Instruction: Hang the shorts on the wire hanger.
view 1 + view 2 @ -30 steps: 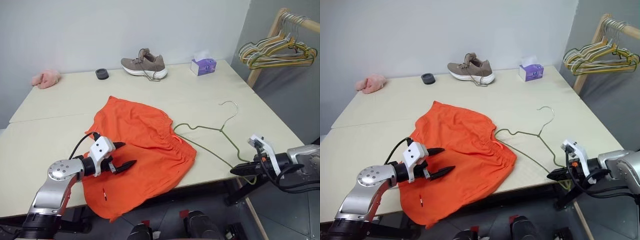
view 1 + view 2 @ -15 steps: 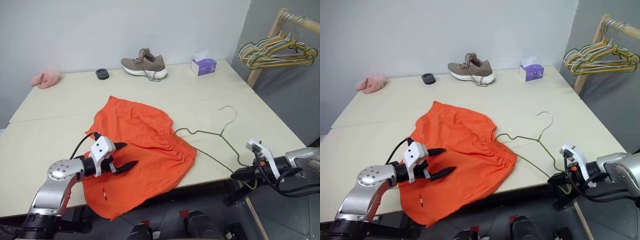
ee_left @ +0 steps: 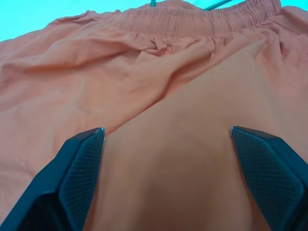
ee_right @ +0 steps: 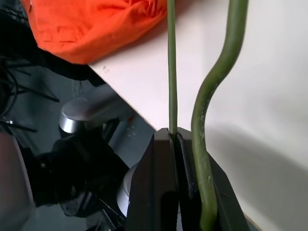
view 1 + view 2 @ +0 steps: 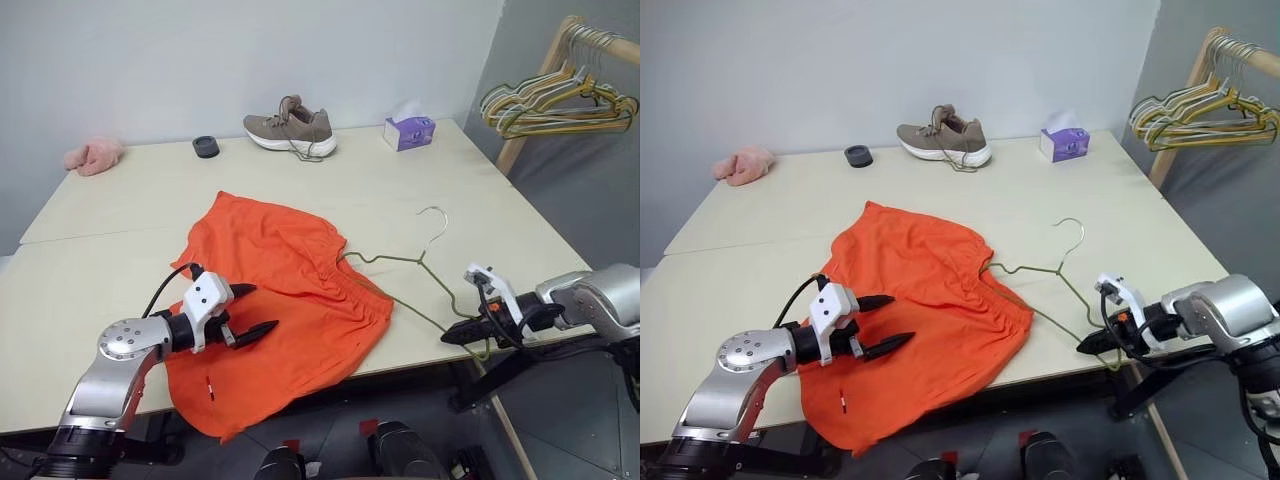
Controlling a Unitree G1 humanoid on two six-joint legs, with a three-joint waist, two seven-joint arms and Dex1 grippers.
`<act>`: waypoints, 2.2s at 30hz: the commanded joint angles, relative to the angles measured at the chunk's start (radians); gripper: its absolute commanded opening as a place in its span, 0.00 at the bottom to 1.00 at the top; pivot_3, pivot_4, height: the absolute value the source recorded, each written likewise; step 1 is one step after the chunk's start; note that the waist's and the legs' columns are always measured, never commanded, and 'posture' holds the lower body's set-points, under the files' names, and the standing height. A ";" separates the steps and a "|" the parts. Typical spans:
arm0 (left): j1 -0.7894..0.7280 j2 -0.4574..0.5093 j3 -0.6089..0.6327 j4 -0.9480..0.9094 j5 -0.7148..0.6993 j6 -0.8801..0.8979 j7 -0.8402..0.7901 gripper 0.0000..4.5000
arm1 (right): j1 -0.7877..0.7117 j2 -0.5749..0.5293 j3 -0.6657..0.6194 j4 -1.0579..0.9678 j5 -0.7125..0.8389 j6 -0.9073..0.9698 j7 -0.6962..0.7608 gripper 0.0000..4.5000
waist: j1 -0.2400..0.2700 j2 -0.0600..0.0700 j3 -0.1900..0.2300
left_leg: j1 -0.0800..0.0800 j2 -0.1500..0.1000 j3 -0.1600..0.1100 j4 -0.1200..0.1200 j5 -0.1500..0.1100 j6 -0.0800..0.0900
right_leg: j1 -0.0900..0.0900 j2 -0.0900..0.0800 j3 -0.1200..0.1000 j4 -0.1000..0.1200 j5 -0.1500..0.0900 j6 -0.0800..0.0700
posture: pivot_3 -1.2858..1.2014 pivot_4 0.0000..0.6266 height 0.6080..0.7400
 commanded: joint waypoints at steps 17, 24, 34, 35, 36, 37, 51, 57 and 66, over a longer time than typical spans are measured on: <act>-0.069 -0.030 0.006 -0.023 -0.004 -0.011 0.047 0.99 | -0.177 0.341 -0.217 0.168 0.020 0.291 -0.293 0.00 | 0.002 0.000 0.000 | 0.000 0.000 -0.001 0.000 0.000 0.000 | 0.000 0.001 0.000 0.001 0.002 0.004 | 0.46 0.11 1.00; -0.107 -0.040 0.008 -0.006 -0.004 -0.001 0.051 0.99 | -0.203 0.474 -0.282 0.239 0.040 0.291 -0.438 0.00 | -0.001 0.000 0.000 | 0.001 0.000 -0.002 0.000 0.000 0.000 | -0.002 0.001 0.000 0.007 0.001 0.003 | 0.46 0.10 1.00; -0.126 -0.046 0.002 0.004 0.005 -0.009 0.049 0.99 | -0.229 0.562 -0.298 0.308 0.067 0.291 -0.561 0.00 | -0.010 0.000 0.000 | 0.003 0.000 -0.001 0.000 0.000 0.000 | -0.002 0.002 0.000 0.011 0.000 0.001 | 0.46 0.10 1.00; -0.127 -0.047 0.002 0.005 0.006 -0.009 0.049 0.99 | -0.240 0.579 -0.314 0.320 0.059 0.291 -0.575 0.00 | -0.009 0.000 0.000 | 0.004 0.001 -0.001 0.000 0.000 0.000 | -0.002 0.002 0.000 0.012 0.000 0.000 | 0.46 0.10 1.00; -0.128 -0.048 0.002 0.005 0.005 -0.009 0.050 0.99 | -0.253 0.598 -0.331 0.333 0.051 0.291 -0.583 0.00 | -0.009 0.001 0.000 | 0.004 0.001 -0.001 0.000 0.000 0.000 | -0.002 0.003 0.000 0.013 0.000 0.000 | 0.46 0.09 1.00; -0.129 -0.050 0.002 0.006 0.003 -0.009 0.050 0.99 | -0.263 0.615 -0.345 0.344 0.042 0.288 -0.589 0.00 | -0.008 0.001 0.000 | 0.004 0.001 -0.002 0.000 0.000 0.000 | -0.002 0.003 0.000 0.013 0.000 0.000 | 0.46 0.09 1.00; -0.157 -0.062 0.012 0.024 -0.006 -0.003 0.059 0.99 | -0.310 0.573 0.019 0.339 -0.200 -0.264 -0.315 0.00 | -0.009 0.001 0.000 | 0.004 0.001 -0.002 0.000 0.000 0.001 | -0.002 0.003 0.000 0.013 0.000 0.000 | 0.46 0.08 1.00; -0.157 -0.060 0.024 0.023 -0.013 0.006 0.072 0.99 | -0.283 0.564 0.088 0.272 -0.287 -0.448 -0.242 0.00 | -0.009 0.001 0.000 | 0.003 0.001 -0.002 0.000 0.000 0.000 | -0.003 0.003 0.000 0.012 0.000 0.000 | 0.46 0.07 1.00; -0.194 -0.020 0.067 0.050 -0.031 0.028 0.057 0.99 | -0.231 0.543 0.104 0.191 -0.320 -0.438 -0.185 0.00 | -0.007 0.000 -0.001 | 0.003 0.001 -0.003 0.000 0.001 0.000 | -0.002 0.003 -0.001 0.013 0.000 0.000 | 0.46 0.05 1.00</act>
